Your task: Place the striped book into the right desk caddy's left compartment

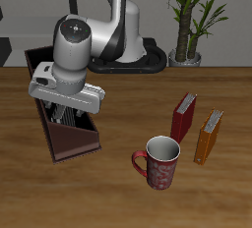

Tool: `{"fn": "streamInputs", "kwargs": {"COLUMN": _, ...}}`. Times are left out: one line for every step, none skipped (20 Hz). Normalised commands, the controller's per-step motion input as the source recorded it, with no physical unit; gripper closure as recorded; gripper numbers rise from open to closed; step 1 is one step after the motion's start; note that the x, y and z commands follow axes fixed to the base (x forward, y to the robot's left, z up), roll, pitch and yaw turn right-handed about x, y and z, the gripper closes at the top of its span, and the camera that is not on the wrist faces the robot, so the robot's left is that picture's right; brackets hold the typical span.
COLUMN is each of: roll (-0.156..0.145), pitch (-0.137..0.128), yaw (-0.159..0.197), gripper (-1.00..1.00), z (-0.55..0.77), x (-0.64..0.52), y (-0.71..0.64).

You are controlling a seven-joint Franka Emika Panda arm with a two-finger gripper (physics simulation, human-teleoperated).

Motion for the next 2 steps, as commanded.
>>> {"fn": "streamInputs", "kwargs": {"roll": 0.008, "pitch": -0.001, "yaw": -0.006, "gripper": -1.00, "z": 0.06, "x": -0.03, "y": 0.02}}
{"fn": "streamInputs", "kwargs": {"roll": 0.015, "pitch": -0.035, "yaw": 0.014, "gripper": -1.00, "z": 0.18, "x": -0.03, "y": 0.12}}
